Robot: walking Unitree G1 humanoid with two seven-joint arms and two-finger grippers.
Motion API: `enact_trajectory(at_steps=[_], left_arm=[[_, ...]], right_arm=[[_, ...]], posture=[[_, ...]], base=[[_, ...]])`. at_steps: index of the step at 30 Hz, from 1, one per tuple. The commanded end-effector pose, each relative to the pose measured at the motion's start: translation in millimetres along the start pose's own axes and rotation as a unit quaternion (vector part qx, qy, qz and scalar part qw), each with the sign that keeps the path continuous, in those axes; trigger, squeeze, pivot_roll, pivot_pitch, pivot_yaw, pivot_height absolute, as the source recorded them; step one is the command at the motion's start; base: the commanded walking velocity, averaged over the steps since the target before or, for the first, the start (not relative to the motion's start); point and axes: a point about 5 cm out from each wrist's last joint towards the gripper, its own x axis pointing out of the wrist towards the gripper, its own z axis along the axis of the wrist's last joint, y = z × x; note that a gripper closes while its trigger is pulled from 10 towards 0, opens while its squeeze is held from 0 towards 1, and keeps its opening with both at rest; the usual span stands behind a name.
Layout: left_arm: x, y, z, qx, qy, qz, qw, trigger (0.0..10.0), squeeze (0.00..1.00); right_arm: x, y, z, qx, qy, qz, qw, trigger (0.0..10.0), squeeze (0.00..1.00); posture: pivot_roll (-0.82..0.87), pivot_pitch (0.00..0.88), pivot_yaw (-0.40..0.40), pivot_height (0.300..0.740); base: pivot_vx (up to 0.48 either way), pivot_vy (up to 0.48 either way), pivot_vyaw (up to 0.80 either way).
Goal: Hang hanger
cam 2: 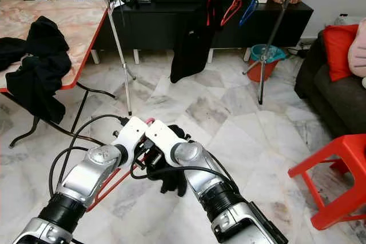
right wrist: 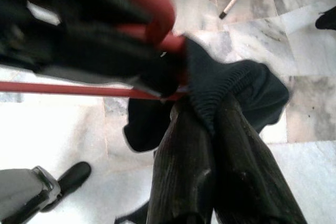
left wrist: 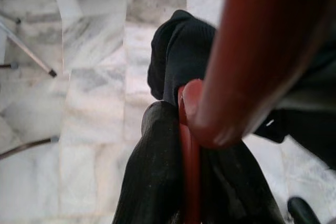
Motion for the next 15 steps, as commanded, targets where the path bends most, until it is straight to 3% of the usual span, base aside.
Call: enact_trajectory(at_steps=[1, 5, 11, 15], left_arm=[[0.2, 4.1, -0.4, 0.015, 0.022, 0.007, 1.000, 10.0, 0.00], [-2.5, 1.4, -11.5, 0.046, 0.058, -0.018, 0.997, 10.0, 0.00], [-4.1, 4.5, -7.8, 0.049, 0.047, -0.006, 0.998, 10.0, 0.00], [-4.4, 6.5, -6.4, 0.050, 0.048, -0.003, 0.998, 10.0, 0.00]], right_arm=[[-2.3, 5.5, 10.2, -0.007, -0.019, 0.012, 1.000, 10.0, 0.00], [-2.4, -1.3, 7.4, -0.010, -0.013, -0.019, 1.000, 10.0, 0.00], [-3.6, -20.0, -9.5, -0.041, 0.023, -0.094, 0.994, 10.0, 0.00], [-4.1, -20.2, -14.4, -0.031, 0.027, -0.101, 0.994, 10.0, 0.00]], posture=[[0.11, 0.000, -0.037, 0.732], [0.11, 0.000, -0.038, 0.732], [0.11, 0.000, -0.041, 0.732], [0.11, 0.000, -0.041, 0.732]], base=[[0.000, 0.000, 0.00], [0.000, 0.000, 0.00], [0.000, 0.000, 0.00], [0.000, 0.000, 0.00]])
